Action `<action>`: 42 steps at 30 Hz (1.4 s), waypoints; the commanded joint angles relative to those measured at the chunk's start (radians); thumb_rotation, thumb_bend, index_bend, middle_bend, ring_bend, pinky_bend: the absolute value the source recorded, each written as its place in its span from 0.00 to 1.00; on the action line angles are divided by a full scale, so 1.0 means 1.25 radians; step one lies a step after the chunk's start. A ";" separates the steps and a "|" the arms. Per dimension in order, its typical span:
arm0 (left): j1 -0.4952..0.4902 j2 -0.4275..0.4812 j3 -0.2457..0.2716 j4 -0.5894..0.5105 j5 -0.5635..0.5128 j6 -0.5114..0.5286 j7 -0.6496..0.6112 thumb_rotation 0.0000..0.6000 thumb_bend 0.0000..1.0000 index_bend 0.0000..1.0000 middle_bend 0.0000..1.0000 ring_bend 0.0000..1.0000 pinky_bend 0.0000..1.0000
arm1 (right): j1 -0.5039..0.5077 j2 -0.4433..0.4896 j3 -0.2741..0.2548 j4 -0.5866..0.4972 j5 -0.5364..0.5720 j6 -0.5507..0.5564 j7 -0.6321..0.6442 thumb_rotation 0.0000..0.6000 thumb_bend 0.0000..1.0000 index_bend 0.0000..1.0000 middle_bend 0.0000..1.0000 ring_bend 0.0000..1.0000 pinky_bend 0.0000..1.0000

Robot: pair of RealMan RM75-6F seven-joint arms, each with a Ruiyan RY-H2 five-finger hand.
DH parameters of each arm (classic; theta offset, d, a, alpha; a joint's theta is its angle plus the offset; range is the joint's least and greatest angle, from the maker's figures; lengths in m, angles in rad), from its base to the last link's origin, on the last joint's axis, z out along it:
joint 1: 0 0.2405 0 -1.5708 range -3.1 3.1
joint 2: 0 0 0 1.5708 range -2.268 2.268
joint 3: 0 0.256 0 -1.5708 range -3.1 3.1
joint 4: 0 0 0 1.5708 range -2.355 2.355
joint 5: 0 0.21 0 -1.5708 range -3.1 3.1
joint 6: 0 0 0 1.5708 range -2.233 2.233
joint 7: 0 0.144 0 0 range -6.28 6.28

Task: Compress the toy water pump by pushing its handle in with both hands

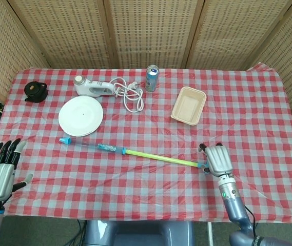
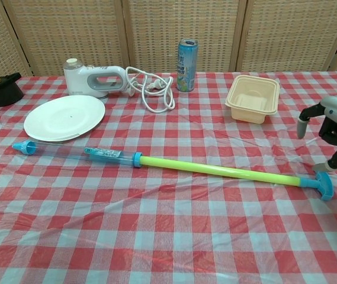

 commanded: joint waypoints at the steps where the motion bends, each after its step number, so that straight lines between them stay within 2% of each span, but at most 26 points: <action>1: -0.003 0.000 -0.003 0.003 -0.011 -0.011 -0.002 1.00 0.20 0.00 0.00 0.00 0.00 | 0.009 -0.017 -0.001 0.013 0.017 -0.009 -0.012 1.00 0.28 0.48 1.00 0.93 0.49; 19: -0.010 -0.005 -0.008 0.011 -0.029 -0.033 -0.002 1.00 0.20 0.00 0.00 0.00 0.00 | 0.037 -0.078 -0.024 0.108 0.077 -0.059 -0.003 1.00 0.43 0.50 1.00 0.93 0.49; 31: -0.012 -0.004 -0.009 0.011 -0.036 -0.041 -0.005 1.00 0.20 0.00 0.00 0.00 0.00 | 0.047 -0.088 -0.032 0.142 0.100 -0.081 0.009 1.00 0.46 0.51 1.00 0.93 0.49; 36: -0.012 -0.003 -0.010 0.011 -0.035 -0.039 -0.008 1.00 0.19 0.00 0.00 0.00 0.00 | 0.053 -0.092 -0.033 0.152 0.111 -0.090 0.011 1.00 0.47 0.54 1.00 0.93 0.49; 42: -0.012 -0.003 -0.010 0.011 -0.038 -0.042 -0.010 1.00 0.19 0.00 0.00 0.00 0.00 | 0.055 -0.095 -0.035 0.159 0.108 -0.090 0.027 1.00 0.50 0.64 1.00 0.94 0.49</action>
